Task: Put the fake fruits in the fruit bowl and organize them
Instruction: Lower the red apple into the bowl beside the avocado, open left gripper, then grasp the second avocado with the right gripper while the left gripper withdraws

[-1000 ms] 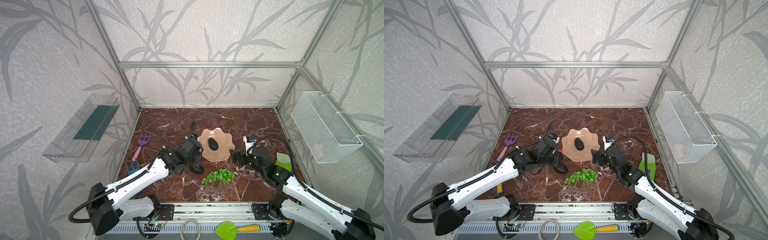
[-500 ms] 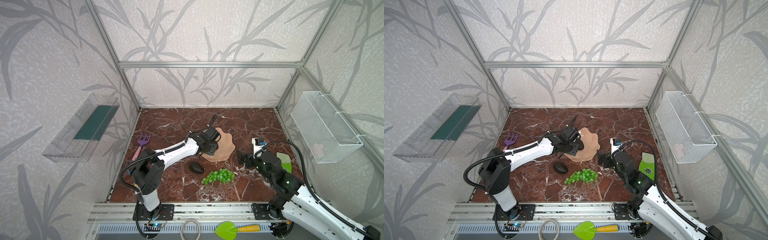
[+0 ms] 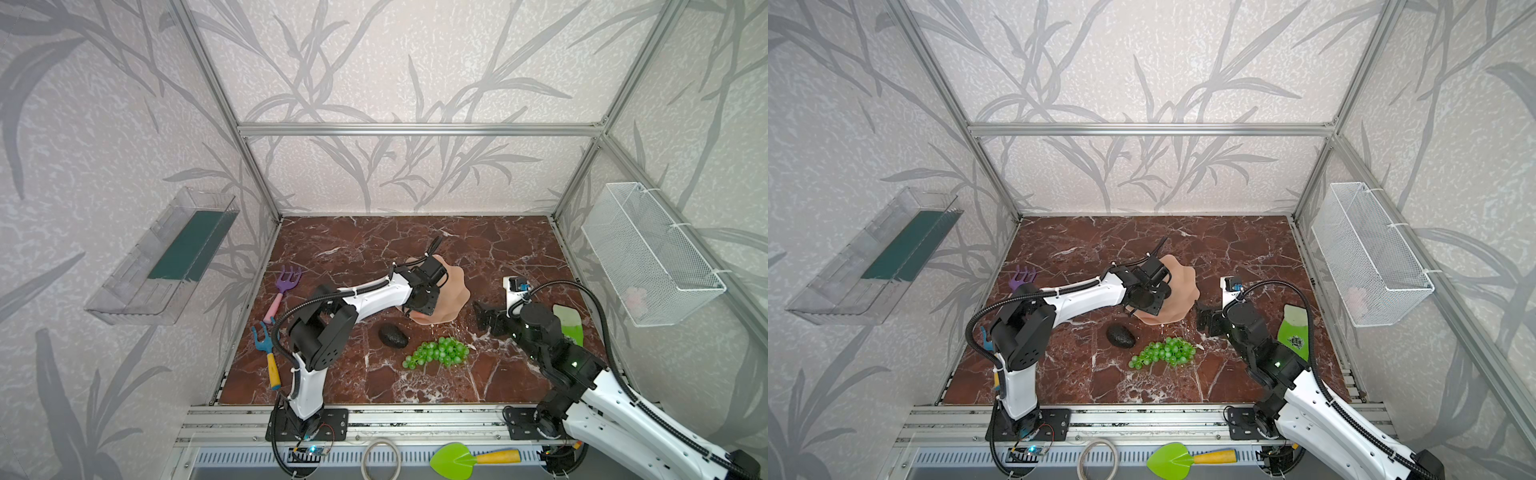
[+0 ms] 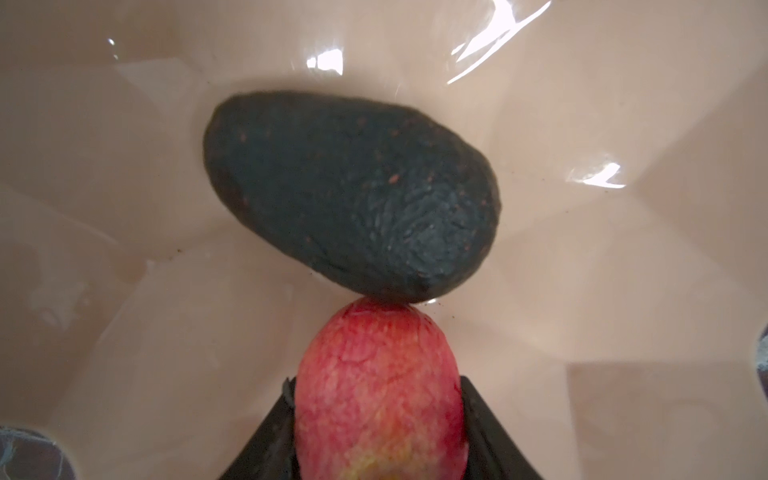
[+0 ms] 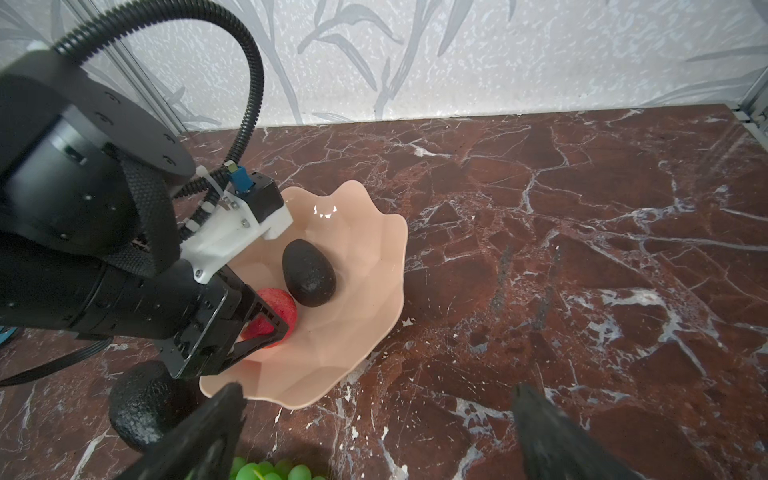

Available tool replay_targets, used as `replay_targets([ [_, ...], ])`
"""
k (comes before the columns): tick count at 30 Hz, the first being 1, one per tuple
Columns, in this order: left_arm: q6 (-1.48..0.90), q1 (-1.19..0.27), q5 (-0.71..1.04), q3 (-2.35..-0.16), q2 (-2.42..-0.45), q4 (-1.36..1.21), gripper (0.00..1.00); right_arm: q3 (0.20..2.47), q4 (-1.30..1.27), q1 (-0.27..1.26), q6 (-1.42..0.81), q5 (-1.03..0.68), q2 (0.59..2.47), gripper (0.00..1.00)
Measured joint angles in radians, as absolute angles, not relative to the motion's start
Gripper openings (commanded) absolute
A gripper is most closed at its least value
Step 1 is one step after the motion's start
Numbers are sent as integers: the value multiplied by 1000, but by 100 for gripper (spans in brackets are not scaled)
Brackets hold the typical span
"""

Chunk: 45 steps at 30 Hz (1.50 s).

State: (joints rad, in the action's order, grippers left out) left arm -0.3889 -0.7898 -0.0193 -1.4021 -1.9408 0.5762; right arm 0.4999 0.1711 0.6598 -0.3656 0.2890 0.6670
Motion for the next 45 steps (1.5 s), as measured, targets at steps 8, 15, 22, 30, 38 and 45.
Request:
replay_targets([
  [8, -405, -789, -26, -1407, -1900, 583, 77, 500, 192, 659, -346, 291, 667, 100],
  [15, -432, -755, -149, -1287, -1569, 526, 85, 530, 187, 659, -310, 199, 745, 92],
  [22, -462, -678, -401, -861, -957, 372, 99, 680, 183, 833, -258, 111, 1037, 90],
  [30, -578, -604, -588, -587, -479, 488, 100, 922, 169, 1043, -226, 72, 1396, 86],
  [38, -640, -599, -666, -567, -309, 592, 100, 1063, 161, 1092, -235, 48, 1646, 83],
  [45, -640, -599, -672, -567, -341, 621, 100, 1131, 161, 1091, -243, 74, 1779, 83],
])
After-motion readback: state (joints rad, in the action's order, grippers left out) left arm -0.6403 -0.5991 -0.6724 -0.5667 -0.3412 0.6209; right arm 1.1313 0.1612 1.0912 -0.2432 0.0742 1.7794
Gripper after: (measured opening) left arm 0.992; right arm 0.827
